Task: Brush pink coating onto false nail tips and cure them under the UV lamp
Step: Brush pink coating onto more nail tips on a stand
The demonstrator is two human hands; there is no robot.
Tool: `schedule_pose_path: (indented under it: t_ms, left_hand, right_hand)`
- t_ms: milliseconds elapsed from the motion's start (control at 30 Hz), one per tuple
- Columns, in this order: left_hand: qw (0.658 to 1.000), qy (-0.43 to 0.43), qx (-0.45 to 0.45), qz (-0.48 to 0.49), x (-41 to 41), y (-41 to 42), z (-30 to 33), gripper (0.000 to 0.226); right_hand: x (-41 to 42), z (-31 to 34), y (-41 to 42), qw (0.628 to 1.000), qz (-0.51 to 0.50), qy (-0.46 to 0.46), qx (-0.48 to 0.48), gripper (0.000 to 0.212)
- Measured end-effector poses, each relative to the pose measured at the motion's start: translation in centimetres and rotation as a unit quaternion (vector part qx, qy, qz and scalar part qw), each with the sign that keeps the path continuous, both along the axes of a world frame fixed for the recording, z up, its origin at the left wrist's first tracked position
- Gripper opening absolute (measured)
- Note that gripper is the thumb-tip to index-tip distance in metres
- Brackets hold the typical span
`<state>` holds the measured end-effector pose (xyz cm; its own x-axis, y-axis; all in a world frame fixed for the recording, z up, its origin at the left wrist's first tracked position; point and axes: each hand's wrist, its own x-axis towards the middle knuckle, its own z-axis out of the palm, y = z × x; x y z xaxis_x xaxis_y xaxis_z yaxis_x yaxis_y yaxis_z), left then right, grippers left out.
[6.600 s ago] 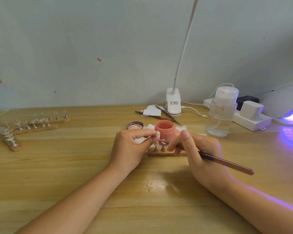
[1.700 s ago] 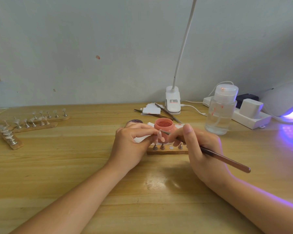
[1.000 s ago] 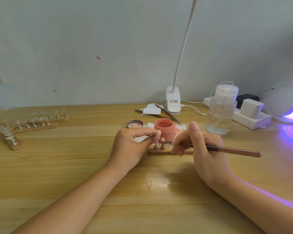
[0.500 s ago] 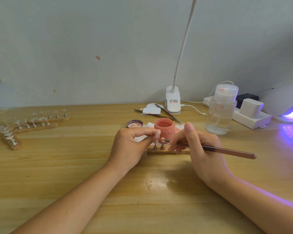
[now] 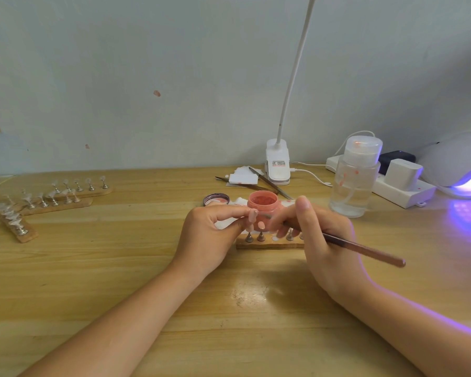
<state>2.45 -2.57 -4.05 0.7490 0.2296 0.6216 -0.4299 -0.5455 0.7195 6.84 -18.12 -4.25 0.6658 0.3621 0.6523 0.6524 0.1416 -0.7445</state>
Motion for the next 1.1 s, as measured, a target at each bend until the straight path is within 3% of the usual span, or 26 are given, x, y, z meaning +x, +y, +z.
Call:
schedule_pose_path:
  t_ms: [67, 200, 333, 467, 600, 733, 867, 1000, 1100]
  left_hand:
    - [1.000, -0.001, -0.001, -0.002, -0.01, -0.03, 0.06, 0.014]
    - [1.000, 0.000, 0.003, 0.000, 0.03, -0.02, 0.05, 0.013]
    - [1.000, 0.004, -0.007, 0.000, 0.00, -0.05, 0.09, 0.014]
    - [1.000, 0.007, 0.001, -0.002, 0.05, -0.02, 0.06, 0.014]
    - [1.000, -0.002, 0.000, 0.000, 0.03, -0.11, 0.09, 0.015]
    - [1.000, 0.000, 0.015, 0.006, 0.08, -0.02, 0.04, 0.015]
    - [1.000, -0.004, 0.022, 0.015, 0.00, -0.08, 0.09, 0.017]
    - [0.999, -0.005, 0.031, 0.022, 0.01, -0.08, 0.04, 0.019]
    - [0.999, -0.004, 0.029, 0.029, -0.03, -0.05, 0.01, 0.022]
  right_hand:
    - [-0.15, 0.03, 0.01, 0.999, 0.007, 0.039, 0.003, 0.047]
    - [-0.07, 0.10, 0.05, 1.000, -0.003, -0.012, 0.010, 0.047]
    - [-0.14, 0.07, 0.10, 0.999, 0.007, 0.047, 0.007, 0.049]
    - [-0.06, 0.10, 0.16, 1.000, -0.001, -0.011, 0.013, 0.046]
    - [-0.29, 0.05, 0.09, 0.999, 0.009, 0.037, 0.004, 0.046]
    - [-0.15, 0.08, 0.12, 1.000, -0.011, -0.022, 0.000, 0.046]
    - [-0.24, -0.01, 0.04, 0.999, -0.008, 0.036, -0.013, 0.045]
    - [-0.24, 0.18, 0.11, 0.999, -0.022, -0.023, -0.005, 0.043]
    - [-0.28, 0.14, 0.11, 0.999, -0.022, 0.002, -0.028, 0.044]
